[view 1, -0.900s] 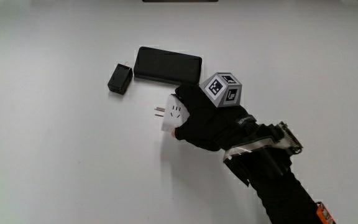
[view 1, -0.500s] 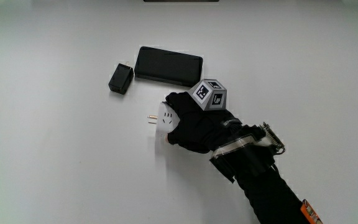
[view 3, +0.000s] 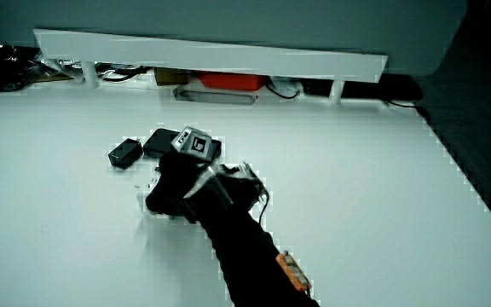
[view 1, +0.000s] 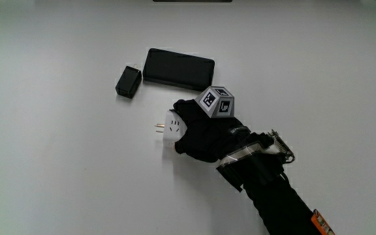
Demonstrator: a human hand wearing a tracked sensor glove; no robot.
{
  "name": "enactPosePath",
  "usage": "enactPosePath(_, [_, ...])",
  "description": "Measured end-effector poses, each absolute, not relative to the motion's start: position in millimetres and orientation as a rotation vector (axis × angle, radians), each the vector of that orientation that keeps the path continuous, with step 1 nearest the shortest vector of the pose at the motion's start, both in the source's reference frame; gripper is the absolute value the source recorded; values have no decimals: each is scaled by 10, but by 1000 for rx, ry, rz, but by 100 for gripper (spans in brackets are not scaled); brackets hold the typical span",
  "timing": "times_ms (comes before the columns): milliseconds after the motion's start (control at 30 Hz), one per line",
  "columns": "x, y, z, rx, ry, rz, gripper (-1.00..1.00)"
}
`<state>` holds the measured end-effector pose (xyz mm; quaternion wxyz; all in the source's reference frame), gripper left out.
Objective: Place socket
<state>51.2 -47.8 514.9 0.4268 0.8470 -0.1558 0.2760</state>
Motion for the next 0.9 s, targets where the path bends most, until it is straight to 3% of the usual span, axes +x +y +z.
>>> enactPosePath(233, [608, -470, 5111, 2087, -412, 730, -41])
enactPosePath(433, [753, -451, 4843, 2082, -475, 743, -76])
enactPosePath(467, [794, -451, 4860, 2001, -470, 793, -82])
enactPosePath(567, [929, -445, 4681, 1992, -495, 836, -100])
enactPosePath(700, [1136, -434, 4444, 1970, -536, 940, -100])
enactPosePath(900, [1419, -434, 3996, 2035, -471, 867, -100])
